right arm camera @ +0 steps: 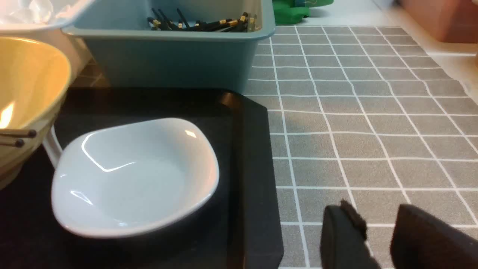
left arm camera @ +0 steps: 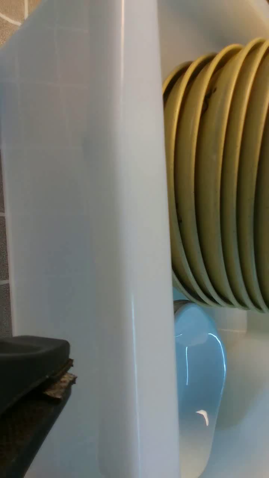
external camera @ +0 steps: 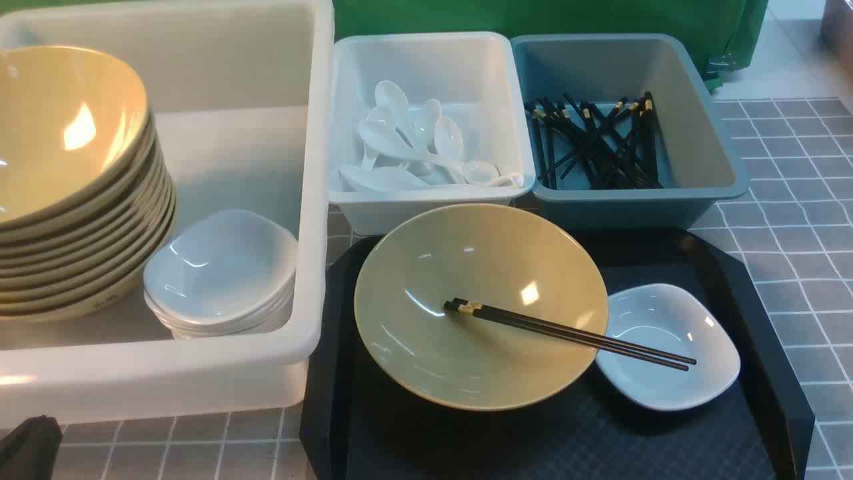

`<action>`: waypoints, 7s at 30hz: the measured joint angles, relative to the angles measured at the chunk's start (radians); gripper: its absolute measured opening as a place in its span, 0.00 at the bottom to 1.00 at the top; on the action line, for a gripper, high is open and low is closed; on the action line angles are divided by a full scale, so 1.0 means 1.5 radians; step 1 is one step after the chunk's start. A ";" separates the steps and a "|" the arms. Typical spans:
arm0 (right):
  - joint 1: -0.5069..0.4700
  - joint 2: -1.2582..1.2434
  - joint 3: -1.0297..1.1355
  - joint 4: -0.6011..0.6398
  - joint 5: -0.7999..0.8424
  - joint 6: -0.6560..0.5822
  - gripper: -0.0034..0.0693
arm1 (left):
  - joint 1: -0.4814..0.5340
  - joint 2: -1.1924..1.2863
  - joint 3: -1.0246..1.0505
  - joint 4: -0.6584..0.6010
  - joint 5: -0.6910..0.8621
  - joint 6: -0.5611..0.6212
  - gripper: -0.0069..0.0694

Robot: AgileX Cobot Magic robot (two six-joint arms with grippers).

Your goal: On grey table put chopsticks spoon bowls plates into blue grey white boxes.

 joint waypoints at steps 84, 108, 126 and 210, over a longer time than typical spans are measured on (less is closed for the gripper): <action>0.000 0.097 -0.127 0.020 -0.607 0.254 0.30 | 0.000 0.027 -0.191 0.057 -0.684 -0.224 0.08; 0.027 0.518 -0.422 -0.121 0.066 0.219 0.10 | -0.013 0.482 -0.465 0.034 0.145 -0.143 0.08; 0.289 0.948 -0.814 0.261 0.450 -0.389 0.24 | -0.103 0.566 -0.460 -0.349 0.420 0.335 0.08; 0.228 1.268 -1.255 -0.013 0.027 -0.151 0.16 | -0.103 0.566 -0.346 -0.417 0.272 0.337 0.08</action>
